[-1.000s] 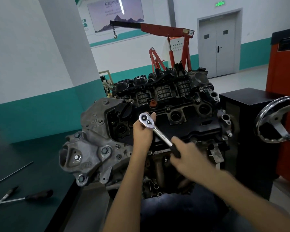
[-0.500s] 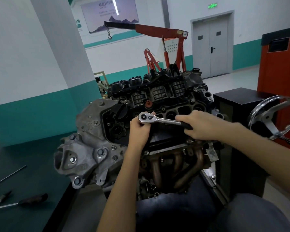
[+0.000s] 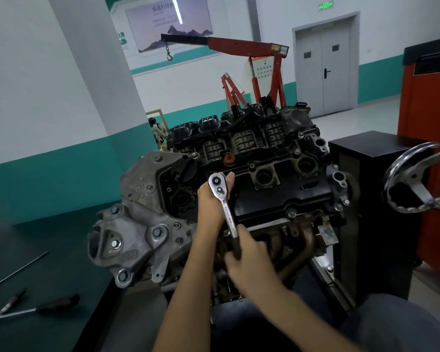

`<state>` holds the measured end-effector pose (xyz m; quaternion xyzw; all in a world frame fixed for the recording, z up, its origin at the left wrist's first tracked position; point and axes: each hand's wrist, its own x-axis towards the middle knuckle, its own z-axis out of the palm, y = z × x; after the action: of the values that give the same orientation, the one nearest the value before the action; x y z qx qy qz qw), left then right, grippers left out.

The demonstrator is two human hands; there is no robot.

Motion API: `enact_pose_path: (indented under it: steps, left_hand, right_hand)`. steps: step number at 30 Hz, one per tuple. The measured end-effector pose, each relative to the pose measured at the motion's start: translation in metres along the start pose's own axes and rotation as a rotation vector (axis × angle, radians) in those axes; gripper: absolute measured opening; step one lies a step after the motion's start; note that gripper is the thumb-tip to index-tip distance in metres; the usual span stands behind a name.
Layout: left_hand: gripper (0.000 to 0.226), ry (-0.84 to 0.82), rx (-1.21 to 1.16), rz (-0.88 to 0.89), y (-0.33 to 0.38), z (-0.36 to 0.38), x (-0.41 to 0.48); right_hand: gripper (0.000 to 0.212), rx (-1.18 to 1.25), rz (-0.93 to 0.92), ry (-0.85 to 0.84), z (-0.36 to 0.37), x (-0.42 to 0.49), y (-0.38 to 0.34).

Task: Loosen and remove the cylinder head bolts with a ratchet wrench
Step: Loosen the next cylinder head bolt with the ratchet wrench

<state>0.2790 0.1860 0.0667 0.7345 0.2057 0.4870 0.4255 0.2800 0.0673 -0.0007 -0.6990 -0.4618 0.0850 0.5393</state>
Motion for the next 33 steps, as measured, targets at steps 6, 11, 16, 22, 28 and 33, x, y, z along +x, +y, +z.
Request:
enact_pose_path:
  steps: [6,11,16,22,28,33]
  left_hand:
    - [0.04,-0.142,-0.008,-0.031,0.001,-0.002,0.009]
    - [0.04,-0.083,-0.065,-0.052,0.0,-0.008,0.005]
    - [0.047,0.035,-0.136,-0.04,0.0,0.008,-0.002]
    - [0.046,0.041,-0.021,-0.04,0.001,0.003,-0.001]
    - [0.033,-0.107,-0.042,0.128,0.005,-0.01,-0.003]
    - [0.04,-0.157,-0.031,0.124,0.011,-0.007,0.001]
  right_hand:
    - [0.03,-0.657,-0.266,-0.249,-0.136,0.069,0.006]
    - [0.031,-1.0,-0.509,-0.175,-0.148,0.098,-0.017]
    - [0.024,-0.407,-0.188,-0.092,-0.081,0.026,0.012]
    - [0.024,-0.022,-0.051,-0.051,0.0,0.002,0.003]
    - [0.025,-0.44,-0.244,-0.257,-0.101,0.049,0.016]
    - [0.037,-0.894,-0.469,-0.279,-0.157,0.109,-0.005]
